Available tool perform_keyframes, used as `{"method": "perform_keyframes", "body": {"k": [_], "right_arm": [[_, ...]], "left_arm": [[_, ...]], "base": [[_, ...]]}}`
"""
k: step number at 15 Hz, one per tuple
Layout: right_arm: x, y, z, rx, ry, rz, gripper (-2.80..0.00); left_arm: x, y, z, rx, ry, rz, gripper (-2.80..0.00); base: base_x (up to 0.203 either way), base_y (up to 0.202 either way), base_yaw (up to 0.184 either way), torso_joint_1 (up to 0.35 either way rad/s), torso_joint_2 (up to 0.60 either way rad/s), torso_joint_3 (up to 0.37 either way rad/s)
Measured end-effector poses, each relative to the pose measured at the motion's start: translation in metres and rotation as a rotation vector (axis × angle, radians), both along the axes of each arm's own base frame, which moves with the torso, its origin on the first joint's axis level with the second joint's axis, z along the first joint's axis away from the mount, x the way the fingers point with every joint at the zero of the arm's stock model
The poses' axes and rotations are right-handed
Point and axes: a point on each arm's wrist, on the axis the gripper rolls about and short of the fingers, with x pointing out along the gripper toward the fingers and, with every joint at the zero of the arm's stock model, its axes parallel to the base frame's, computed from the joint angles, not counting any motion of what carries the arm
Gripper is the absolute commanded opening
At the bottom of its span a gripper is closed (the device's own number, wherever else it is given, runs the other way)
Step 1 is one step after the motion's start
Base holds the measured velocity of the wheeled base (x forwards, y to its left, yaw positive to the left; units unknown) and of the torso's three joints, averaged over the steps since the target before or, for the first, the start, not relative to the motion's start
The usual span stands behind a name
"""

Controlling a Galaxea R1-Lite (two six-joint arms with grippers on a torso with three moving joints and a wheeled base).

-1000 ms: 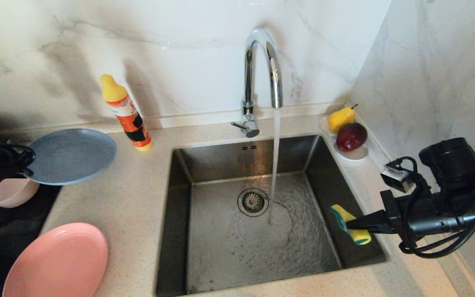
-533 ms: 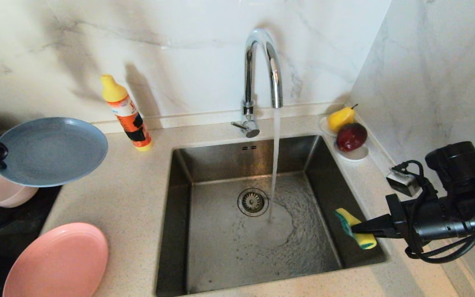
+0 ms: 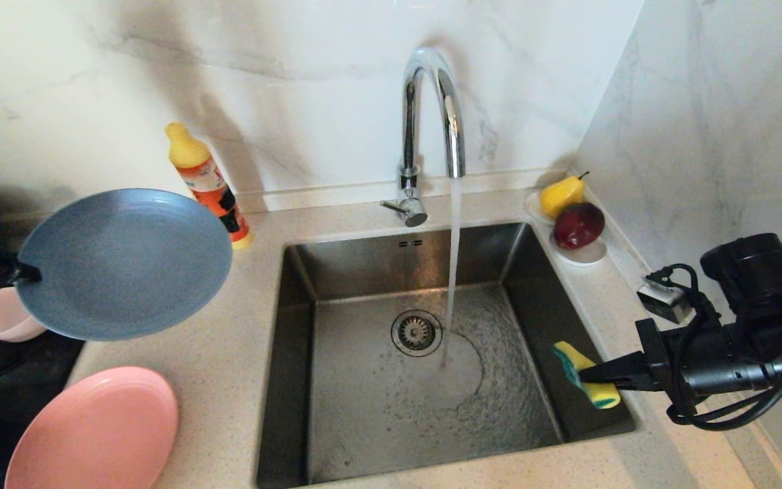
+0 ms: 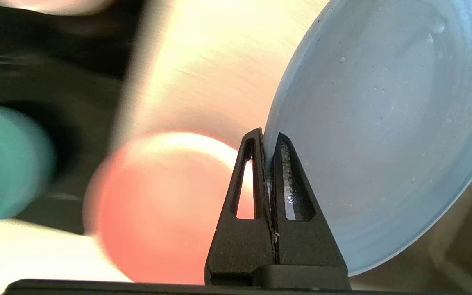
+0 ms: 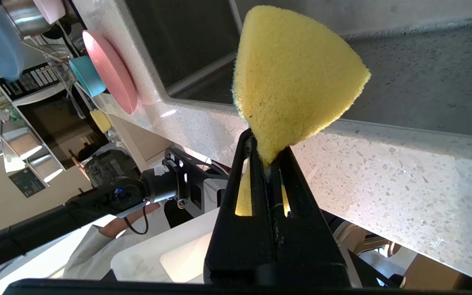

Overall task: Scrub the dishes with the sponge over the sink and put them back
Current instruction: Wash the plate

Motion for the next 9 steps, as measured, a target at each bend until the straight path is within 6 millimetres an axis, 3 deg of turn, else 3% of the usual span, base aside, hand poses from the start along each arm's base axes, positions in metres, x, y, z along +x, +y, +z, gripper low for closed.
{"method": "perform_keyframes", "body": {"k": [6,9], "right_arm": [[-0.005,-0.001,0.006,0.002,-0.014,-0.003,-2.80],[-0.009,-0.001,0.012,0.007,-0.037,-0.004,-2.80]], "left_arm": [[0.009,-0.080,-0.007,-0.084,0.042,-0.351,-2.80],[0.035,-0.115,-0.019,-0.111,0.051,-0.430,-2.80]], "base": [[0.000,0.000,0.000,0.000,0.00,0.000],[0.000,0.000,0.000,0.000,0.00,0.000]]}}
